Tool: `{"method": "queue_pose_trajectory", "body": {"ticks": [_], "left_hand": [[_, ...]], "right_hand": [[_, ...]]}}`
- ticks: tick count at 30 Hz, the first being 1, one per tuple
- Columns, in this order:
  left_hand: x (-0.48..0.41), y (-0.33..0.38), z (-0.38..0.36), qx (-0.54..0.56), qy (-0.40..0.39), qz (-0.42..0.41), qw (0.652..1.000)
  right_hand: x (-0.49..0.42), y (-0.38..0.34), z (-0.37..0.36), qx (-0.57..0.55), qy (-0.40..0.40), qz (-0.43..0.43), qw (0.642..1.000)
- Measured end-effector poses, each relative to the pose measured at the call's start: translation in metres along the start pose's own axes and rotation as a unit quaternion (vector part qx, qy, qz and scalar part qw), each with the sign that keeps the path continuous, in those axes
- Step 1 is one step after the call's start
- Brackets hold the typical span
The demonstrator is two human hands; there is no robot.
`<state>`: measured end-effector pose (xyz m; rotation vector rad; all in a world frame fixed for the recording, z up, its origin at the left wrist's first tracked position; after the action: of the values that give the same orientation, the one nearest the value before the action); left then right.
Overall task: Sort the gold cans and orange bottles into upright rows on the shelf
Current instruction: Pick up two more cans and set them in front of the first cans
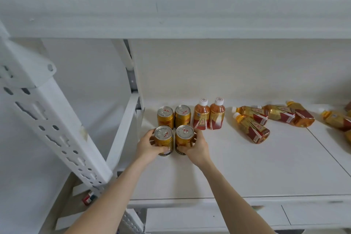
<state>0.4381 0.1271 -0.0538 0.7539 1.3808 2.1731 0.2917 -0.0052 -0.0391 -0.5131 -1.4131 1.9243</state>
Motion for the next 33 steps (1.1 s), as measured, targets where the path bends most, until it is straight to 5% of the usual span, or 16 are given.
{"method": "queue_pose_trajectory", "body": {"ticks": [21,33], "left_hand": [[-0.029,0.008,-0.009,0.026,0.011,-0.018,0.999],[-0.001,0.021,-0.007,-0.316,0.003,-0.102,0.943]], "right_hand": [[-0.037,0.012,-0.004,0.082,0.023,-0.006,0.996],[-0.005,0.008,-0.008,0.321,-0.028,-0.015,0.947]]}}
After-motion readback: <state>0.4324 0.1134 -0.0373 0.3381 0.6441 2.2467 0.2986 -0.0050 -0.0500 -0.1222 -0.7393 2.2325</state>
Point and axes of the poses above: each hand's wrist, its own x-axis away from the middle knuckle, its own z-axis out of the back of the hand, y = z × x, the point moved 7 cm from there along -x, towards the middle knuckle, and after that the axes turned 5 degrees about -y, right-handed, at the moved point
